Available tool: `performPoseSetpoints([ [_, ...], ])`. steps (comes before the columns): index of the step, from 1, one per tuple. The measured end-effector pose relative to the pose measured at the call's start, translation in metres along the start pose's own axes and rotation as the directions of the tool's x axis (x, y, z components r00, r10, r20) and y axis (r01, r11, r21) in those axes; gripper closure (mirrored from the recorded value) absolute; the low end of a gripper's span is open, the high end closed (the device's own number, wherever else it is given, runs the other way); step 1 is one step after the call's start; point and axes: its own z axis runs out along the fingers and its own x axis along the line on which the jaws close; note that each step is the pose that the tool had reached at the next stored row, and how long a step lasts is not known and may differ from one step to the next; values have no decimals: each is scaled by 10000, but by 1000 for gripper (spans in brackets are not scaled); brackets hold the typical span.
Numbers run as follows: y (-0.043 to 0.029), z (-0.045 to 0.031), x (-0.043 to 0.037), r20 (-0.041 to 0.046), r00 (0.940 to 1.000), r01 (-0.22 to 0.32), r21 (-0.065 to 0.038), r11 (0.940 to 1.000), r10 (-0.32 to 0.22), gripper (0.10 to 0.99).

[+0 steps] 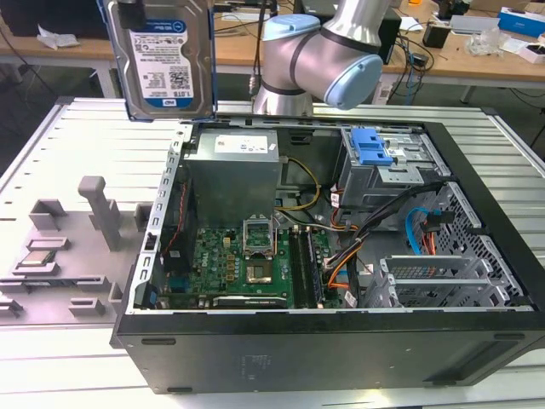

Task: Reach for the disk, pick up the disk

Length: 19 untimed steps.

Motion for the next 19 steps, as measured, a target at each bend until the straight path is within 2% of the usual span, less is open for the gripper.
performPoseSetpoints([
  [2,-76,-2,4,1,10000,0,0,10000,0,722],
  [10,-269,-10,16,0,10000,0,0,10000,0,722],
  [12,-363,-13,21,0,10000,0,0,10000,0,722],
  [19,-547,-19,32,0,10000,-1,0,10000,1,722],
])
